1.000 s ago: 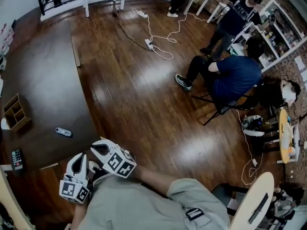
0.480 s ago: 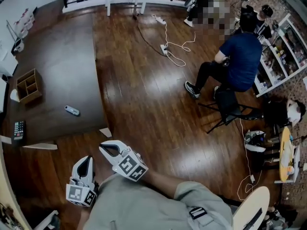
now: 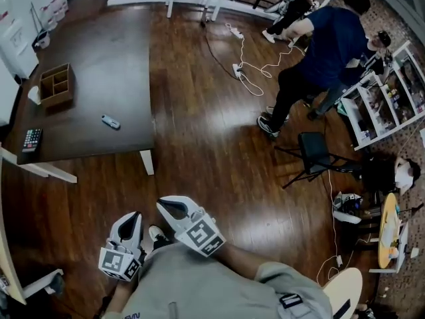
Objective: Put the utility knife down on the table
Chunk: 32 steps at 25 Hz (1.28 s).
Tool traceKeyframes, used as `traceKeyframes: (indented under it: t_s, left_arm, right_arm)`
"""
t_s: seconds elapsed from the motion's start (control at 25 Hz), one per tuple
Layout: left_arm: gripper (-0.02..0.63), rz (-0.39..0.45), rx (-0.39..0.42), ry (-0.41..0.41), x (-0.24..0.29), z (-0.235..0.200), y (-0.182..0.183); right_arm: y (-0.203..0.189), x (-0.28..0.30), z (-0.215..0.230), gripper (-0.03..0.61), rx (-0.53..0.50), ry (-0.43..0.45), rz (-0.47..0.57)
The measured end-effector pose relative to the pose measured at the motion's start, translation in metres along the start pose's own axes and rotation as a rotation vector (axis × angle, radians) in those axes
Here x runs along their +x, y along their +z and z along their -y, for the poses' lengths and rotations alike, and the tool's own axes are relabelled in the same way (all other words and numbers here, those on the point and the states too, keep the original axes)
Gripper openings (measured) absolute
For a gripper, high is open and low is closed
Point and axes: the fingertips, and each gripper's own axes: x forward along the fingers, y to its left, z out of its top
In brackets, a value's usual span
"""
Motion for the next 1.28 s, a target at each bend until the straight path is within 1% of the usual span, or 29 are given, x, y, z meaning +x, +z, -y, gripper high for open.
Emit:
traceKeyframes:
  t_s: [0.12,0.28,0.4,0.52,0.6,0.68,0.8,0.96,1.16,1.28]
  left_arm:
    - [0.002,0.032,0.02,0.003,0.003,0.024,0.004]
    - [0.002,0.065,0.058,0.001,0.02,0.073,0.003]
    - [0.002,0.081,0.064,0.004,0.039,0.121,-0.008]
    - [0.002,0.096,0.035,0.007,0.056,0.17,-0.024]
    - [0.002,0.089,0.043,0.01,0.063,0.2,-0.033]
    - [0.002,0.08,0.059,0.03,0.065,0.222,-0.04]
    - [0.002,0.078,0.065,0.08,0.067,0.243,-0.047]
    - [0.002,0.088,0.098,0.114,0.068,0.264,-0.052]
    - [0.002,0.1,0.098,0.165,0.061,0.277,-0.057]
    - [0.002,0.101,0.1,0.178,0.058,0.28,-0.057]
  right_arm:
    - [-0.001,-0.024,-0.002,0.002,-0.024,0.013,0.044]
    - [-0.011,-0.071,0.013,0.002,-0.03,0.01,0.101]
    - [-0.022,-0.12,0.029,0.002,-0.027,-0.004,0.146]
    - [-0.038,-0.168,0.043,0.002,-0.018,-0.015,0.168]
    - [-0.049,-0.198,0.05,0.002,-0.008,-0.014,0.174]
    - [-0.058,-0.224,0.055,0.002,-0.003,-0.007,0.18]
    - [-0.071,-0.254,0.061,0.002,-0.014,0.008,0.19]
    - [-0.083,-0.274,0.063,0.002,-0.035,0.03,0.203]
    - [-0.088,-0.286,0.057,0.0,-0.054,0.074,0.214]
    - [-0.089,-0.29,0.051,0.0,-0.046,0.094,0.231]
